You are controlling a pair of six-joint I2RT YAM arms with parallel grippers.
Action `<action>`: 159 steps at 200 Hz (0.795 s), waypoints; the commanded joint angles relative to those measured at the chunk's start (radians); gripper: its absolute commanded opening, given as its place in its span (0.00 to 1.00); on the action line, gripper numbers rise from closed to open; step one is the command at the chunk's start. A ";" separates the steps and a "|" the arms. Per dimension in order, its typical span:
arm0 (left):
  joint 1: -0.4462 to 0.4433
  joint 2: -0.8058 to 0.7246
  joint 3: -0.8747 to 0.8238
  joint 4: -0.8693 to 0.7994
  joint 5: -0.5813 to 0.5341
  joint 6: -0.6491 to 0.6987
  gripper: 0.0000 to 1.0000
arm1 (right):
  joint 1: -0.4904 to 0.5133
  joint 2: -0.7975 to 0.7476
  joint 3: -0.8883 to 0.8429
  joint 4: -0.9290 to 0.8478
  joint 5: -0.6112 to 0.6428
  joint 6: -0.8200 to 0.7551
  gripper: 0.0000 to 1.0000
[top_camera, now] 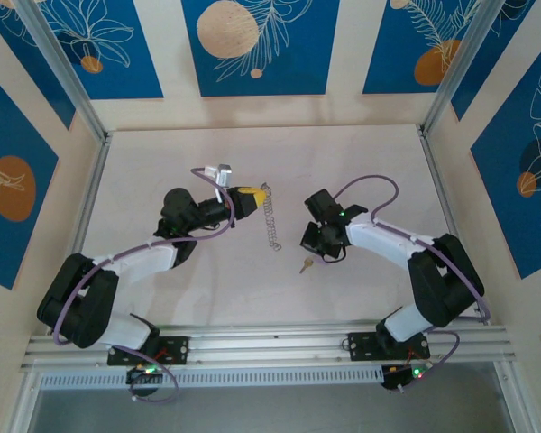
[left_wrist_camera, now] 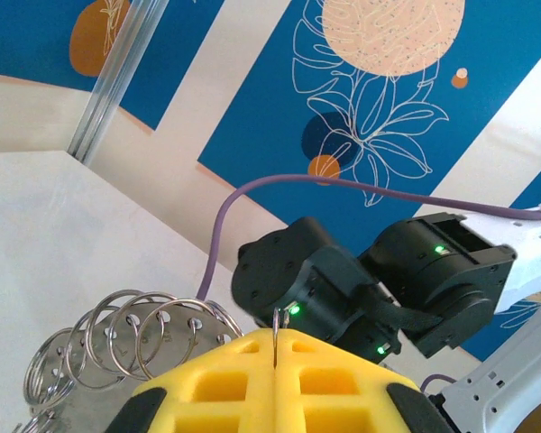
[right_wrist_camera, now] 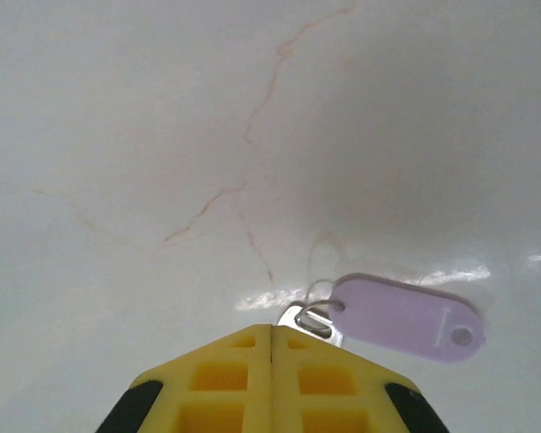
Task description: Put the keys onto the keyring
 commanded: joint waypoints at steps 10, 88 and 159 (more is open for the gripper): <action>-0.006 -0.013 0.013 0.077 0.017 -0.004 0.00 | 0.004 -0.053 -0.031 -0.032 -0.003 0.014 0.00; -0.006 -0.003 0.040 0.071 0.025 -0.011 0.00 | 0.058 -0.050 -0.151 0.015 -0.041 0.103 0.39; -0.007 0.005 0.046 0.066 0.024 -0.013 0.00 | 0.002 0.051 -0.098 0.051 -0.051 0.051 0.41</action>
